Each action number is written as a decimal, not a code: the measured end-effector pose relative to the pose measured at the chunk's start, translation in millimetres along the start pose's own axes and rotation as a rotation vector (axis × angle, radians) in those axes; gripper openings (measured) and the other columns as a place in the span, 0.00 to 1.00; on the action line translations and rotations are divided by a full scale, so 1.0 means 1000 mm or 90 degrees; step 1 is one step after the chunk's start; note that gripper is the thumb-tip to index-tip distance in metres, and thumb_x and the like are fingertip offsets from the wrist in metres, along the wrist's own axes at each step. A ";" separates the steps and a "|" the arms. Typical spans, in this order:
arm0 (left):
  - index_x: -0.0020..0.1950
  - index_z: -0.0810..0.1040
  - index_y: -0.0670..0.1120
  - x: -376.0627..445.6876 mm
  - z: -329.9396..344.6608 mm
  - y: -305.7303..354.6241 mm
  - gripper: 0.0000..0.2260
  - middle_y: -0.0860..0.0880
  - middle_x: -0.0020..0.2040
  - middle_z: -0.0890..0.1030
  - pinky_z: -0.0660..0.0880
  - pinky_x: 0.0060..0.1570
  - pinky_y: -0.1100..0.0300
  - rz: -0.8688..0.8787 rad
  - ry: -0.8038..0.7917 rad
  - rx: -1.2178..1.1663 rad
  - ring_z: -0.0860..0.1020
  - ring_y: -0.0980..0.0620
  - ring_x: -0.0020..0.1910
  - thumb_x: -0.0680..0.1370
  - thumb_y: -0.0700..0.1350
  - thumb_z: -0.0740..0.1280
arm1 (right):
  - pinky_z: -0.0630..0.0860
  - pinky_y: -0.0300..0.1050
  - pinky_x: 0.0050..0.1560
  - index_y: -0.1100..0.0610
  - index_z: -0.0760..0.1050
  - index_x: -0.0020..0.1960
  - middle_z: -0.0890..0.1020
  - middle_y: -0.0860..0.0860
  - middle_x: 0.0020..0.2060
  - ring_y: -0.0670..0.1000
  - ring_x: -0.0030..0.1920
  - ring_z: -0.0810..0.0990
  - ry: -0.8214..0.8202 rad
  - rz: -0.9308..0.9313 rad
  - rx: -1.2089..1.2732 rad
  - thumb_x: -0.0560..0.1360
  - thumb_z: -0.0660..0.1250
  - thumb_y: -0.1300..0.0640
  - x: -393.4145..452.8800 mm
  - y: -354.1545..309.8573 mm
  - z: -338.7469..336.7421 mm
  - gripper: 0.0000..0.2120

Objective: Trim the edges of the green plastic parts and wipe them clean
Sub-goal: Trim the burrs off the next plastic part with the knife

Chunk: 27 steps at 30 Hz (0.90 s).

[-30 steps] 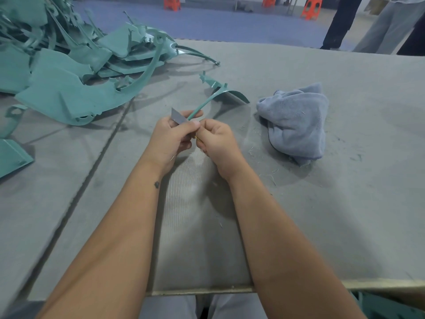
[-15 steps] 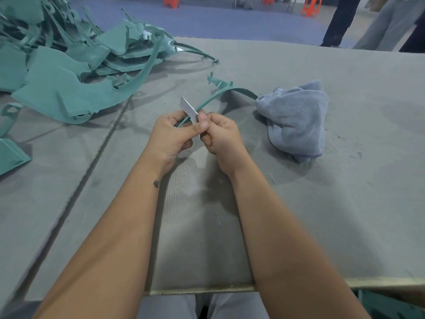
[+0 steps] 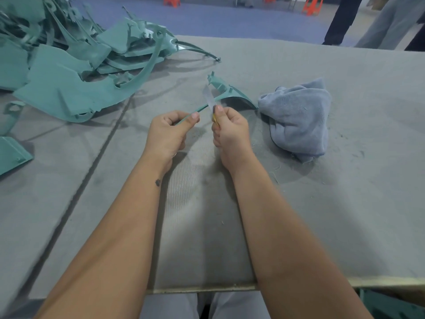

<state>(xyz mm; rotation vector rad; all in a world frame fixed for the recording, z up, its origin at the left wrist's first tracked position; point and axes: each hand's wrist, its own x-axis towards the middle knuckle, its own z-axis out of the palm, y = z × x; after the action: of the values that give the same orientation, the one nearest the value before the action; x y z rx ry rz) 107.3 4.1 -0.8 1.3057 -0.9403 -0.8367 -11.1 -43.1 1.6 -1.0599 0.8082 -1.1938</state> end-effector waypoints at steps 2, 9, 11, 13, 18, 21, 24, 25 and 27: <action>0.40 0.81 0.47 -0.001 -0.002 0.000 0.07 0.58 0.23 0.66 0.59 0.24 0.64 0.030 0.008 0.049 0.61 0.58 0.24 0.77 0.46 0.70 | 0.58 0.35 0.21 0.55 0.67 0.35 0.66 0.48 0.26 0.42 0.22 0.60 0.019 0.012 0.018 0.81 0.60 0.58 0.001 0.001 0.001 0.16; 0.49 0.81 0.49 -0.001 -0.002 -0.003 0.05 0.48 0.43 0.81 0.74 0.46 0.54 0.219 0.014 0.461 0.78 0.48 0.44 0.78 0.46 0.65 | 0.61 0.33 0.23 0.57 0.68 0.35 0.67 0.49 0.22 0.42 0.21 0.63 -0.035 -0.031 -0.100 0.81 0.61 0.58 0.004 0.008 -0.001 0.15; 0.58 0.76 0.48 -0.002 0.002 -0.005 0.10 0.46 0.45 0.82 0.75 0.47 0.49 0.195 -0.028 0.484 0.79 0.44 0.45 0.80 0.44 0.59 | 0.61 0.32 0.24 0.59 0.70 0.36 0.68 0.47 0.20 0.41 0.21 0.63 -0.049 -0.049 -0.145 0.80 0.61 0.59 0.004 0.010 0.001 0.14; 0.59 0.74 0.47 -0.002 0.003 -0.005 0.11 0.46 0.46 0.82 0.75 0.47 0.47 0.211 -0.017 0.512 0.79 0.43 0.45 0.81 0.43 0.56 | 0.60 0.32 0.23 0.61 0.74 0.39 0.67 0.46 0.20 0.41 0.21 0.63 -0.069 -0.051 -0.132 0.80 0.61 0.60 0.003 0.010 0.001 0.12; 0.54 0.75 0.45 0.001 -0.002 0.000 0.11 0.54 0.43 0.80 0.73 0.46 0.51 0.201 0.062 0.452 0.78 0.48 0.44 0.82 0.42 0.53 | 0.60 0.30 0.23 0.59 0.77 0.42 0.66 0.47 0.21 0.40 0.21 0.62 -0.126 -0.042 -0.086 0.81 0.59 0.62 0.000 0.007 0.002 0.12; 0.45 0.74 0.45 -0.001 0.002 0.001 0.10 0.54 0.32 0.73 0.68 0.35 0.53 0.120 -0.001 0.306 0.70 0.53 0.31 0.80 0.42 0.54 | 0.60 0.30 0.23 0.59 0.76 0.40 0.67 0.45 0.21 0.41 0.21 0.62 -0.144 -0.038 -0.108 0.81 0.59 0.62 -0.001 0.006 0.002 0.12; 0.32 0.75 0.53 -0.003 0.007 0.006 0.14 0.57 0.26 0.67 0.61 0.27 0.60 0.033 -0.033 0.128 0.64 0.56 0.26 0.76 0.43 0.58 | 0.61 0.30 0.23 0.58 0.75 0.38 0.67 0.44 0.20 0.40 0.22 0.63 -0.142 -0.041 -0.125 0.81 0.60 0.62 -0.002 0.005 0.001 0.13; 0.29 0.74 0.54 -0.003 0.007 0.006 0.15 0.57 0.25 0.66 0.59 0.25 0.62 0.015 -0.033 0.098 0.63 0.57 0.24 0.75 0.44 0.61 | 0.61 0.30 0.24 0.58 0.75 0.38 0.67 0.44 0.21 0.41 0.23 0.63 -0.133 -0.045 -0.141 0.80 0.60 0.62 -0.001 0.006 0.002 0.13; 0.29 0.75 0.53 -0.003 0.006 0.006 0.14 0.57 0.23 0.65 0.58 0.23 0.64 0.015 -0.022 0.083 0.62 0.58 0.23 0.76 0.48 0.65 | 0.62 0.33 0.26 0.58 0.75 0.37 0.67 0.46 0.22 0.42 0.25 0.64 -0.108 -0.058 -0.177 0.80 0.61 0.61 -0.001 0.008 0.003 0.13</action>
<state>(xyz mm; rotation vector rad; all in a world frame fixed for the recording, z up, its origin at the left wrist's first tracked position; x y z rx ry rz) 100.8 4.5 4.8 1.3926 -1.0496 -0.7926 -5.9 -41.0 -4.6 -1.4200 0.8146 -1.0692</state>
